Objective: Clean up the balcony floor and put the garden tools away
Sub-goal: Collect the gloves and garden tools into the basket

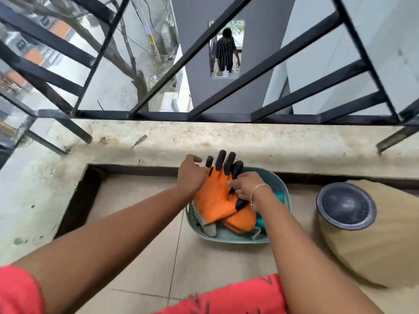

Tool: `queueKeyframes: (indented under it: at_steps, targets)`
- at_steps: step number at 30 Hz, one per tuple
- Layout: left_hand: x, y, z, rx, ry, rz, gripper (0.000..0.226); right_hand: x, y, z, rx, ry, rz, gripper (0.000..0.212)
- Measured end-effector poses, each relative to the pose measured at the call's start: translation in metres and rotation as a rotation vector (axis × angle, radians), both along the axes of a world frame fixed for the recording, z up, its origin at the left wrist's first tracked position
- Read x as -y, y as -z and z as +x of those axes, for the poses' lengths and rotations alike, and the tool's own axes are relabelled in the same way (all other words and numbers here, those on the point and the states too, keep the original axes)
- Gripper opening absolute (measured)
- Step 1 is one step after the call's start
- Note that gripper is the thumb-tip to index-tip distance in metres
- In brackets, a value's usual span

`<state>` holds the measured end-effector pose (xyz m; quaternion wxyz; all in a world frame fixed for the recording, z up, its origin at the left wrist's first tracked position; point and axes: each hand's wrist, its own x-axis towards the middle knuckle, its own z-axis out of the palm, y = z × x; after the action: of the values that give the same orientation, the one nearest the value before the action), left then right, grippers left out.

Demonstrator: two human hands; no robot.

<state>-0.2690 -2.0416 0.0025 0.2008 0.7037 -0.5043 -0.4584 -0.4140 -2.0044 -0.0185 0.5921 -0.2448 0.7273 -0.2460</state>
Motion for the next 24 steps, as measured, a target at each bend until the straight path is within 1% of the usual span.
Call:
queueKeyframes:
  at_steps: [2,3,4,5,6,7,9,11,12,15,17,18,19,21,22,23,24]
  targets:
    - [-0.002,0.007,0.002,-0.041,0.021,-0.007,0.034,0.003,0.005,0.008,0.052,0.014,0.014,0.023]
    - [-0.005,0.009,0.003,-0.052,0.047,-0.006,0.035,0.004,0.008,0.012,0.06,0.035,0.015,0.025]
    - [-0.009,0.014,0.006,-0.053,0.068,-0.004,0.035,0.004,0.007,0.014,0.046,0.052,0.017,0.033]
    - [-0.011,0.017,0.01,-0.084,0.057,0.009,0.035,0.004,0.006,0.015,0.022,0.069,0.007,0.038]
    - [-0.012,0.02,0.014,-0.12,0.044,-0.002,0.037,0.004,0.0,0.015,-0.005,0.071,-0.014,0.038]
    - [-0.015,0.016,0.016,-0.143,0.054,-0.003,0.041,0.006,-0.007,0.013,-0.028,0.052,-0.048,0.031]
    - [-0.018,0.013,0.019,-0.207,0.086,-0.007,0.055,0.006,-0.028,0.01,-0.061,-0.055,-0.156,0.008]
    - [-0.015,0.007,0.027,-0.318,0.13,0.064,0.067,0.004,-0.042,0.008,-0.078,-0.135,-0.278,0.012]
    - [-0.014,0.005,0.033,-0.411,0.174,0.107,0.067,0.004,-0.044,0.007,-0.059,-0.142,-0.319,0.01]
    - [-0.024,-0.007,0.049,-0.652,0.298,0.298,0.043,0.001,-0.054,0.011,0.029,-0.094,-0.391,0.007]
    - [-0.026,-0.004,0.041,-0.677,0.261,0.378,0.031,-0.002,-0.054,0.014,0.07,-0.078,-0.413,0.004]
    - [-0.025,0.004,0.037,-0.662,0.231,0.372,0.028,-0.002,-0.055,0.01,0.078,-0.055,-0.413,0.004]
    - [-0.026,0.008,0.037,-0.615,0.202,0.311,0.028,-0.001,-0.058,0.006,0.064,-0.019,-0.413,0.006]
    - [-0.026,0.014,0.04,-0.553,0.138,0.191,0.018,0.0,-0.052,-0.01,-0.009,0.032,-0.358,0.017]
    - [-0.027,0.01,0.043,-0.589,0.072,0.175,0.021,-0.003,-0.044,-0.013,-0.032,0.02,-0.27,0.024]
    - [-0.03,0.004,0.05,-0.607,0.058,0.157,0.026,-0.009,-0.039,-0.011,-0.07,0.013,-0.227,0.028]
    - [-0.029,0.004,0.055,-0.613,0.015,0.141,0.028,-0.022,-0.038,-0.002,-0.2,-0.109,-0.248,0.027]
